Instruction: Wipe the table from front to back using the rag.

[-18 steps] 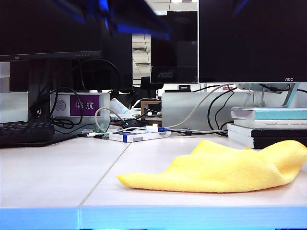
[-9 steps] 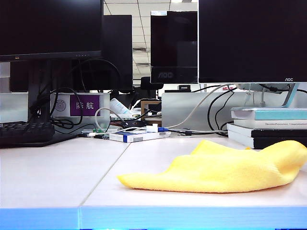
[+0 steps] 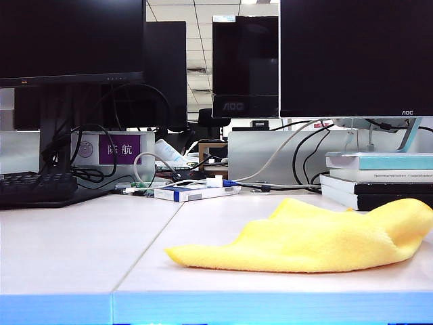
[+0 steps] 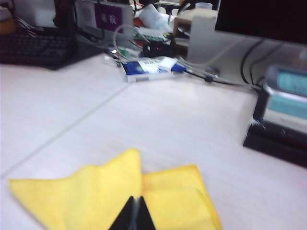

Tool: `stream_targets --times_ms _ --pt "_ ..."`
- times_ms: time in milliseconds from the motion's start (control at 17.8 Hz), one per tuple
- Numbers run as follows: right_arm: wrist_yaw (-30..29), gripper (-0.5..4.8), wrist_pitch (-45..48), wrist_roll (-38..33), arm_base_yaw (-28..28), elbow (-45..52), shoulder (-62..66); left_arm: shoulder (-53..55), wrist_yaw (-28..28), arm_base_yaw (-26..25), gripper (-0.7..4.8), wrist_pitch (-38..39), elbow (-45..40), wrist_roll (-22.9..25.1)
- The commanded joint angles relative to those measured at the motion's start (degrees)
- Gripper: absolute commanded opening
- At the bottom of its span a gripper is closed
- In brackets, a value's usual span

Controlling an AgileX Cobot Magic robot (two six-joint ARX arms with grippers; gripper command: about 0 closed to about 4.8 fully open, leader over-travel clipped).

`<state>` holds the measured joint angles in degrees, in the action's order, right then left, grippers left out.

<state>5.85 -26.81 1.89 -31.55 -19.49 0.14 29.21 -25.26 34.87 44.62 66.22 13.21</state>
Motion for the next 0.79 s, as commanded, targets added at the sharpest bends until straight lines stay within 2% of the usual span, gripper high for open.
stream_targets --times_ms 56,224,505,673,786 --pt "3.72 0.00 2.19 0.09 0.22 0.85 0.98 -3.54 2.40 0.04 -0.06 6.84 0.00 -0.87" --pt "3.69 -0.01 1.60 -1.31 0.15 1.01 0.87 -6.05 4.74 0.04 -0.06 10.45 -0.04 -1.68" --pt "6.71 -0.01 0.94 -3.48 0.15 6.38 0.90 -8.07 4.87 0.04 -0.06 9.01 -5.57 -1.66" --pt "6.64 0.00 1.33 -3.52 0.15 10.14 0.87 -8.28 1.81 0.04 -0.06 0.17 -14.99 -1.81" --pt "6.45 0.00 0.83 -3.48 0.13 11.10 0.87 -8.26 1.86 0.04 -0.06 -9.60 -22.56 -4.13"
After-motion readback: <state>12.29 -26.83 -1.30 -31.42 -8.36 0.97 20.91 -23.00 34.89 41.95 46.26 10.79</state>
